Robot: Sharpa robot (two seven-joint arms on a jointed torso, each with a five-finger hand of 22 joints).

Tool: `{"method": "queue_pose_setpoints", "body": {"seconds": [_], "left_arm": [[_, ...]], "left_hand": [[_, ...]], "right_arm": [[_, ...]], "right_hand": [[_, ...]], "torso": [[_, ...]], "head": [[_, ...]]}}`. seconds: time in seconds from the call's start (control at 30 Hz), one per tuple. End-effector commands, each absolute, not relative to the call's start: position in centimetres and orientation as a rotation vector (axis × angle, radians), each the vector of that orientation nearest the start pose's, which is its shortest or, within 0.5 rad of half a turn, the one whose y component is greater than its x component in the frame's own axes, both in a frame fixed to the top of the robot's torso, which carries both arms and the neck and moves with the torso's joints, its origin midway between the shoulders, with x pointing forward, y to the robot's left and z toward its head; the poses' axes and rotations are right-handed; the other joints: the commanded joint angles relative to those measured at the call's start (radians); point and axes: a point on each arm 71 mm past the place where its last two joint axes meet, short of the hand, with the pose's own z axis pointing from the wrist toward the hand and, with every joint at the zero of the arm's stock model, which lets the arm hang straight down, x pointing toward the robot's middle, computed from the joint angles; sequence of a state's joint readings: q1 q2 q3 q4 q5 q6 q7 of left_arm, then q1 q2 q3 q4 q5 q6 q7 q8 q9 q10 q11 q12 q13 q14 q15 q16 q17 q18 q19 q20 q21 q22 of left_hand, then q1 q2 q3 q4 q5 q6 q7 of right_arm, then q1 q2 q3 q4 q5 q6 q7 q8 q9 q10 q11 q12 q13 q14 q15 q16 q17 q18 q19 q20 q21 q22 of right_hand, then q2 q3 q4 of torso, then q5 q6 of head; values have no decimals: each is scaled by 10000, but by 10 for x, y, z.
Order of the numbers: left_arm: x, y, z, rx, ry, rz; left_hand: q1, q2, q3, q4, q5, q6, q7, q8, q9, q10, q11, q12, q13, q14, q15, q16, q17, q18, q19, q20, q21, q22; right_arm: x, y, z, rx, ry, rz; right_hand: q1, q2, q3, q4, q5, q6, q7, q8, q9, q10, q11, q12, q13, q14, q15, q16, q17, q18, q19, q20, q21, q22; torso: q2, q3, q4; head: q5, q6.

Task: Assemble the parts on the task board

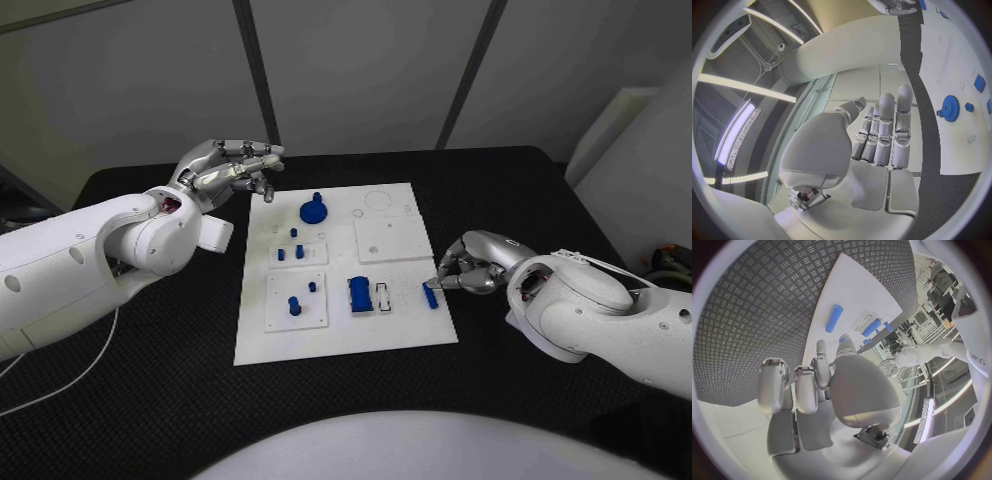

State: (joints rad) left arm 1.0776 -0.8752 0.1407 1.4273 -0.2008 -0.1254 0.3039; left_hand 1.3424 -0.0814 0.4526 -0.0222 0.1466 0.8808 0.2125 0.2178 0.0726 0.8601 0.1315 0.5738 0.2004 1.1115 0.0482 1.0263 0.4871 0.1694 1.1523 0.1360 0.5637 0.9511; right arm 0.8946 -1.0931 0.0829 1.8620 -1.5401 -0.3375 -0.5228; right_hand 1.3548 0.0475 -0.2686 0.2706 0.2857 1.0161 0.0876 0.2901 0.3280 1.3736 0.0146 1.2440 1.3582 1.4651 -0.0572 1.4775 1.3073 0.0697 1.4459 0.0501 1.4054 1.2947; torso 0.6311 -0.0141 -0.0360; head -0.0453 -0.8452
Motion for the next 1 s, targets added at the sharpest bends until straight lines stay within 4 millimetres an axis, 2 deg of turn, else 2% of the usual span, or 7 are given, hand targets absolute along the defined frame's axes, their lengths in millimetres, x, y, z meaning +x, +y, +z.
{"method": "queue_pose_setpoints", "body": {"seconds": [0.03, 0.5, 0.67, 0.9, 1.0], "left_arm": [[502, 246, -180, -9934, 14808, -15675], [501, 247, -180, -9939, 14801, -15664], [501, 248, -180, -9943, 14794, -15647], [501, 249, -180, -9949, 14800, -15636], [501, 249, -180, -9952, 14803, -15631]], "left_hand": [[-4, 31, -11, 3, 12, -63, -13, 35, 17, -65, 22, 57, -11, -48, 2, 41, -10, 134, -10, 52, -13, -10], [-4, 31, -11, 3, 12, -63, -13, 35, 17, -65, 22, 57, -11, -48, 2, 41, -10, 134, -10, 52, -13, -10], [5, 33, -10, -3, 13, -66, -14, 48, 18, -66, 21, 70, -12, -50, 1, 44, -13, 134, -10, 52, -15, -10], [5, 33, -10, -3, 13, -66, -14, 48, 18, -66, 21, 70, -12, -50, 1, 44, -13, 134, -10, 52, -15, -10], [5, 33, -10, -3, 13, -66, -14, 48, 18, -66, 21, 70, -12, -50, 1, 44, -13, 134, -10, 52, -15, -10]], "right_arm": [[384, -242, -245, 918, 19133, 3352], [376, -226, -267, 640, 19888, 3523], [376, -224, -271, 397, 20079, 3390], [377, -220, -275, -355, 20268, 3052], [377, -217, -276, -800, 20236, 2890]], "right_hand": [[-30, -44, -86, -5, 18, 75, 1, -47, 7, 43, -49, -22, -1191, 728, -10, -23, 1034, -92, -3, 27, -46, -14], [75, -116, -137, -52, -26, 226, -48, -1, 87, 36, -89, -46, -1184, 729, -40, -29, 1034, -89, -10, 2, -62, -30], [228, -110, -113, -140, -30, 267, -70, 15, 141, 27, -111, -67, -1184, 729, -61, -34, 1033, -87, -13, -17, -71, -36], [765, -22, 63, -480, -66, 289, -110, 21, 255, -9, -154, -134, -1199, 724, -101, -61, 1007, -83, -24, -58, -97, -61], [1198, 62, 277, -757, -395, 282, -126, 6, 305, -32, -176, -173, -1205, 724, -125, -64, 1011, -81, -29, -82, -110, -70]], "torso": [[3, -13, 4], [-10, -8, 6], [-11, -23, 6], [-3, -16, -7], [-9, -18, -4]], "head": [[5, -24], [60, -77], [64, -77], [79, -88], [72, -92]]}}
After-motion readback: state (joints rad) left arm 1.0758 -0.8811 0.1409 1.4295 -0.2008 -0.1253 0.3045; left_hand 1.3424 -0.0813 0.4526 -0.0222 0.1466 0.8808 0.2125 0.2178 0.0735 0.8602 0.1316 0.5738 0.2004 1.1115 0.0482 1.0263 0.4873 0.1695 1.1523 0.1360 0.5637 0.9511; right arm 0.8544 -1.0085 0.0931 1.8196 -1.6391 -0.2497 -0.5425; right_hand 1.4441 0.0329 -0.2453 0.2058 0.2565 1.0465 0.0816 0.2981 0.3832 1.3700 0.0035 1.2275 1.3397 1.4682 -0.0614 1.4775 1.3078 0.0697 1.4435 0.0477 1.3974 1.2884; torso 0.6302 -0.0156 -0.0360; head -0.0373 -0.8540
